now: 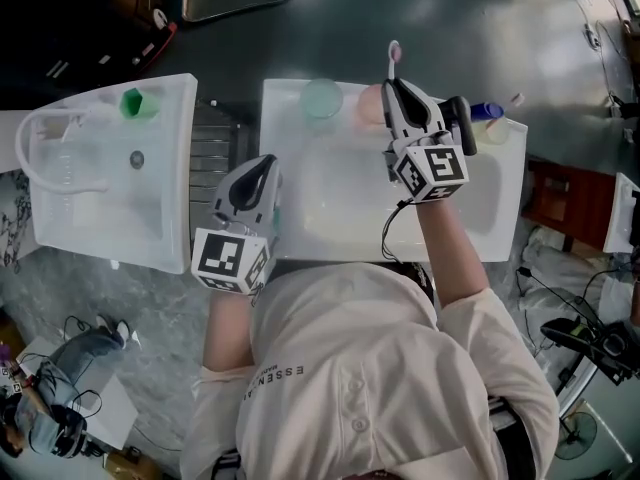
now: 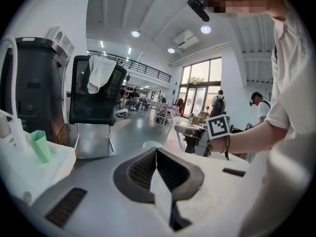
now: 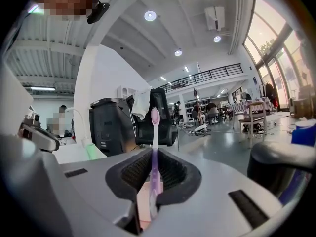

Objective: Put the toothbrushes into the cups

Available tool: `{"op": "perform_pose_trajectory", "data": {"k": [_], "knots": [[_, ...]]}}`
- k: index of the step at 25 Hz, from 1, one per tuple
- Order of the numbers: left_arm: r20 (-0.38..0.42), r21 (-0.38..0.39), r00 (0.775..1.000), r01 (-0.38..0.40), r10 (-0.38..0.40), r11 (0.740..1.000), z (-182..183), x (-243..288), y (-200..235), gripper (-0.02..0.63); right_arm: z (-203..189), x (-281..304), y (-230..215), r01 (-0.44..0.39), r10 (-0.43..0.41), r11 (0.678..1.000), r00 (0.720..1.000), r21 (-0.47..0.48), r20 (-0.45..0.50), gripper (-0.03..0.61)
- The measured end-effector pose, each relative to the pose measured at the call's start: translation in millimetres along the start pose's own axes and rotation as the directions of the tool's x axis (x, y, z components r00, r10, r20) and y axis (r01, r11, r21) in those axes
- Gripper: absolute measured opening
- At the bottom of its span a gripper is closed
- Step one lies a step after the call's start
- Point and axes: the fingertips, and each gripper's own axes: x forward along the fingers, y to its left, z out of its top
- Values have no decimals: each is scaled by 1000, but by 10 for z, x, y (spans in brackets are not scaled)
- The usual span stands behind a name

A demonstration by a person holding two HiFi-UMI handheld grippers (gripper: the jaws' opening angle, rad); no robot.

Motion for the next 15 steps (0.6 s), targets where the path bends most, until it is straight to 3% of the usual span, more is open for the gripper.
{"op": "perform_pose_trajectory", "data": {"k": [6,9,15], "knots": [[-21,11,999,28,-28,1000,-44,23,-61,3,-113,-84,-2,2,-1,1000,1000,21,-17,52],[-20,13,999,41,-41,999,-37,23,-76,3,-114,-146,-18,20,-20,999,1000,37,-9,150],[-6,40,997,74,-74,996,9,-58,-113,3,-29,-315,16,67,-68,997,998,30,9,155]]}}
